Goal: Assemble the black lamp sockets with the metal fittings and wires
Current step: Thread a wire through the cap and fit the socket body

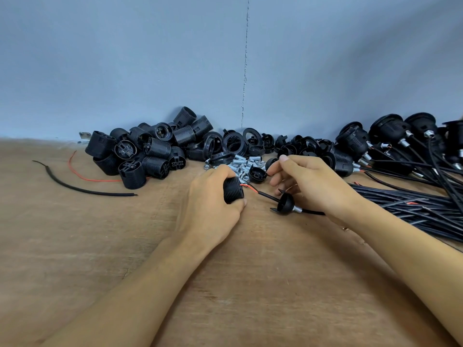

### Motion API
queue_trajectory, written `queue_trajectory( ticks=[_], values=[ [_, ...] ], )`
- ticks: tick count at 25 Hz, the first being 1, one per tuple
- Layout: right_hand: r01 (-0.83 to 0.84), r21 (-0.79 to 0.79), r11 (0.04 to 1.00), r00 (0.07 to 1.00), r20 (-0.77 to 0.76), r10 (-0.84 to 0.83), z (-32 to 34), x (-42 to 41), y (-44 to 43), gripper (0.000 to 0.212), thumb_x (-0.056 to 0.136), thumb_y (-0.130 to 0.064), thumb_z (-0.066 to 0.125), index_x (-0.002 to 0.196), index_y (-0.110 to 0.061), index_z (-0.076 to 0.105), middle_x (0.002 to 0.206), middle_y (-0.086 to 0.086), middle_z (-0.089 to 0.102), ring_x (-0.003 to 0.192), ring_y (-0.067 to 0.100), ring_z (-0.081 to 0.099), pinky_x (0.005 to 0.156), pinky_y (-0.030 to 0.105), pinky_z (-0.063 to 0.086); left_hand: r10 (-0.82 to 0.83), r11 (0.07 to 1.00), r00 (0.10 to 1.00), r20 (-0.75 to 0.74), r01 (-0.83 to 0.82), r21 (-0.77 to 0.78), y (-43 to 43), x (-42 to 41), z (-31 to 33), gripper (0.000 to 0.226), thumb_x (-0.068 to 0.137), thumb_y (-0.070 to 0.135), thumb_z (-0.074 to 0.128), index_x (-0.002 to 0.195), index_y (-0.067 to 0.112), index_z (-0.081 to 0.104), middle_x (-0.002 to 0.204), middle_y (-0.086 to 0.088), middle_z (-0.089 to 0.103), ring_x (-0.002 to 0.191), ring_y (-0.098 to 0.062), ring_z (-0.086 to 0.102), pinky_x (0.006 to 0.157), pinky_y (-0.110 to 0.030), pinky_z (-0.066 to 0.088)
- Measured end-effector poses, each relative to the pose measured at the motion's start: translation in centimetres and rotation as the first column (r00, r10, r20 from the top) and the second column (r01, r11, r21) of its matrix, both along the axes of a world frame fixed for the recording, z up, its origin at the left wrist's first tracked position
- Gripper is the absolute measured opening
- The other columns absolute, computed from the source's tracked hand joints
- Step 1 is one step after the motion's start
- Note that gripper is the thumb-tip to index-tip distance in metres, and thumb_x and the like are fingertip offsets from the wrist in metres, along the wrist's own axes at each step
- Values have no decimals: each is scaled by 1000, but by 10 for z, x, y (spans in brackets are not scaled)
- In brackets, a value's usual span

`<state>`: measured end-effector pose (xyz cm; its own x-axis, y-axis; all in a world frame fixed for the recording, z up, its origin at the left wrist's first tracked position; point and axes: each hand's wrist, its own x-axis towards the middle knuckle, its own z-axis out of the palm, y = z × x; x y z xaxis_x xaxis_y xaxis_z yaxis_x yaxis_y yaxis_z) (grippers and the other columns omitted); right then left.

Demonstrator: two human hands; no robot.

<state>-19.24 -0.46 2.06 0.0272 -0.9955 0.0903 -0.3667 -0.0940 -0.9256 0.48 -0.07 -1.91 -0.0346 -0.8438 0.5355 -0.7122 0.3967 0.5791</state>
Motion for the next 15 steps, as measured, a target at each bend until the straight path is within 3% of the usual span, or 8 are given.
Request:
queue_trajectory(
  ticks=[2,4,6,8,10,13,15],
  values=[
    [-25,-2,1000,999,-41,25,1,1,2,37,105,-38,43,95,-15,72,83,0,72,72,14,67,70,30,48,5,1000,1000,8,-5,3,0,0,0,38,71,30,88,91,35,55,85,16,58,85,-11,54,67,-11,33],
    [-93,-21,995,956,-280,84,11,-6,4,28,97,-48,53,96,-26,71,91,-9,73,81,7,67,75,23,48,8,1000,1000,5,-9,6,-1,0,-1,37,71,30,88,91,34,57,86,15,60,85,-11,54,67,-11,33],
    [-178,103,979,801,-562,205,30,-20,7,34,81,-59,69,104,-35,68,99,-16,69,92,0,64,84,23,47,8,1000,1000,-5,-8,10,-2,1,0,35,71,30,88,90,33,59,85,15,62,85,-11,56,67,-11,34],
    [-203,266,942,658,-675,333,45,-30,9,41,72,-54,81,104,-34,68,99,-14,69,92,3,64,87,25,49,8,1000,1000,-21,-7,20,-2,0,0,33,71,32,88,90,33,61,84,14,63,84,-11,57,66,-14,36],
    [-225,298,928,611,-699,372,46,-30,10,27,76,-40,84,97,-29,72,92,-8,72,85,8,67,84,27,52,3,1000,999,-49,-2,26,-1,0,1,33,69,35,88,88,35,62,82,15,64,81,-7,58,65,-15,38],
    [-286,183,941,677,-656,334,38,-26,8,13,86,-37,75,98,-33,75,88,-13,72,83,4,65,83,23,50,-16,1000,998,-64,18,21,2,0,2,33,65,41,89,83,39,61,78,19,63,80,3,56,61,-9,33],
    [-331,209,920,713,-584,388,35,-21,8,12,85,-38,76,96,-34,75,89,-11,72,83,4,66,84,26,52,-46,999,997,-65,47,14,2,1,3,33,64,42,89,83,39,62,78,20,62,85,6,56,62,-7,37]
  ],
)
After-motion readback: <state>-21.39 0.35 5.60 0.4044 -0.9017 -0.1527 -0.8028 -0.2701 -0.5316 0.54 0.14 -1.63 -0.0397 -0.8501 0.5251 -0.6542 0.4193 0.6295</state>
